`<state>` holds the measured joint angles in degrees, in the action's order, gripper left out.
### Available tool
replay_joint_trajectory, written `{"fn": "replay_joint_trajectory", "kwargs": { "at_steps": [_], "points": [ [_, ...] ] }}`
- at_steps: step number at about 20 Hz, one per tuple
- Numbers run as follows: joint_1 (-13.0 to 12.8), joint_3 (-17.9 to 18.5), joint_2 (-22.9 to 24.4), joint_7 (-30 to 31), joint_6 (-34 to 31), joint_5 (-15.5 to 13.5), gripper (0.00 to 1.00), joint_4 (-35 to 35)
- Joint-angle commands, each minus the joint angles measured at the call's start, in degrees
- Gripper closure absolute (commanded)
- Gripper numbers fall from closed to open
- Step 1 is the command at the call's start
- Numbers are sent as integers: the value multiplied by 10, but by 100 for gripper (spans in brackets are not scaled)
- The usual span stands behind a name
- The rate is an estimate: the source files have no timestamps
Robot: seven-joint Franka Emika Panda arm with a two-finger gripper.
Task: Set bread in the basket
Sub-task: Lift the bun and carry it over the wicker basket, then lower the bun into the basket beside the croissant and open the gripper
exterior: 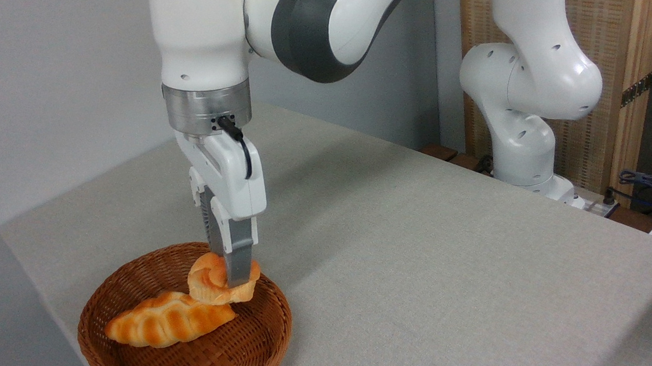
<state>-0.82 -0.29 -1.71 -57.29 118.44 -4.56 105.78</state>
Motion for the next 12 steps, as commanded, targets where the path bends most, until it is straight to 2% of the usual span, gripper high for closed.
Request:
{"fn": "replay_joint_trajectory", "kwargs": {
  "at_steps": [1,12],
  "points": [
    [-1,2,-4,-5,8,-10,0,-9],
    [0,4,4,9,-2,-11,0,-9]
  ]
}}
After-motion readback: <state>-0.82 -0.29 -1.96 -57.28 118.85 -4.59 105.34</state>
